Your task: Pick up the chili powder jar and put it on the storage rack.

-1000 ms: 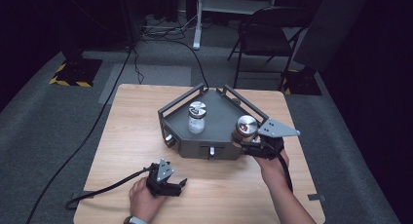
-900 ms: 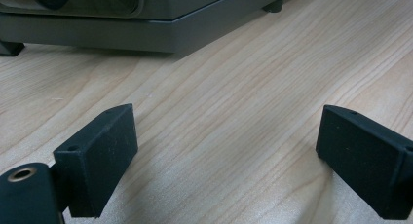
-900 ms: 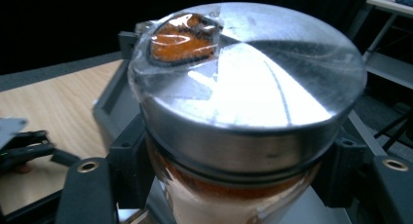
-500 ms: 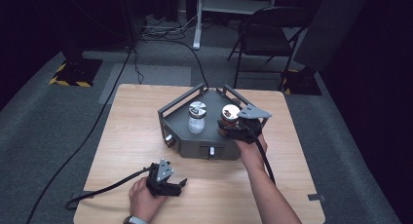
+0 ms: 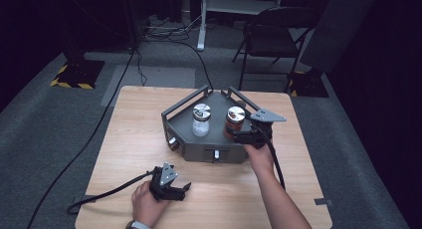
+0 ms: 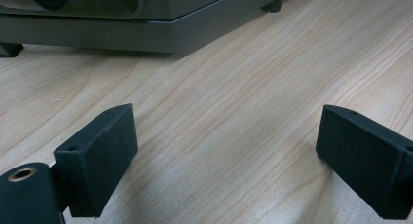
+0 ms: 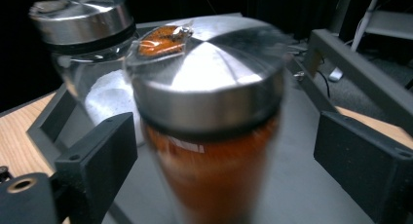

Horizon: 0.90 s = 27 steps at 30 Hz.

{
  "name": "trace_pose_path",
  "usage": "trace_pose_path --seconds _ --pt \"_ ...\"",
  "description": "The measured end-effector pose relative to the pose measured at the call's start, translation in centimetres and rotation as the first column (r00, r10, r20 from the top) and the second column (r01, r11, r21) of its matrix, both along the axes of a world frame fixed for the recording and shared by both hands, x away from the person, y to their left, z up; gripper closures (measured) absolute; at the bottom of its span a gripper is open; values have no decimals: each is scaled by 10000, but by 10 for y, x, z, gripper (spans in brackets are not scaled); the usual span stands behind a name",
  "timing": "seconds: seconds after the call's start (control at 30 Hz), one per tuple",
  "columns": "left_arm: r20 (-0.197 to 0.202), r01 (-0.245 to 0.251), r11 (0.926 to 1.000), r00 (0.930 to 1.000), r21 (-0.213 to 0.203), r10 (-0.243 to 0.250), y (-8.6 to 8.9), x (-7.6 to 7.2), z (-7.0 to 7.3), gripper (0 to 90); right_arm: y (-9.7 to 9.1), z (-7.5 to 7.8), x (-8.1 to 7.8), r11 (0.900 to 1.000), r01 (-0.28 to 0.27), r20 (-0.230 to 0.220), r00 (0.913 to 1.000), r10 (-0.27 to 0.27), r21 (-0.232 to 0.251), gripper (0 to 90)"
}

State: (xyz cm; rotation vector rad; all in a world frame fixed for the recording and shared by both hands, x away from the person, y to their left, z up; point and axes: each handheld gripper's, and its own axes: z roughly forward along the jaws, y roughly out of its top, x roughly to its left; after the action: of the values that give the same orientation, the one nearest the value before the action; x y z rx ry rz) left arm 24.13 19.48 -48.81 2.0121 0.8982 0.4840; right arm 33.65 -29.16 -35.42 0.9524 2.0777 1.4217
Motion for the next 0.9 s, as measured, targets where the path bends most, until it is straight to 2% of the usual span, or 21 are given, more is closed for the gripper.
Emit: trace_pose_path --seconds 0.33,0.5,0.63,0.73,0.8,0.9 --pt "-9 -24 10000 10000 -6 24 0 0 0 78 -28 -1 -31 9992 -267 332 9991 277 -309 76" --pt "-9 -20 10000 10000 -4 20 0 0 0 78 -36 -8 -45 9958 -560 424 9973 591 -724 76" --pt "-9 -25 10000 10000 -18 25 0 0 0 78 -47 -23 -57 9928 -453 349 9982 495 -1113 76" --pt "-10 -27 10000 10000 -22 27 0 0 0 78 -61 -40 -70 9962 -92 298 9995 118 -861 74" --pt "-10 -26 10000 10000 -22 26 0 0 0 77 -69 -50 -76 9962 77 179 9998 -62 -865 73" --pt "-10 -26 10000 10000 -24 26 0 0 0 77 -79 -65 -79 9962 216 -317 9992 -244 -840 69"
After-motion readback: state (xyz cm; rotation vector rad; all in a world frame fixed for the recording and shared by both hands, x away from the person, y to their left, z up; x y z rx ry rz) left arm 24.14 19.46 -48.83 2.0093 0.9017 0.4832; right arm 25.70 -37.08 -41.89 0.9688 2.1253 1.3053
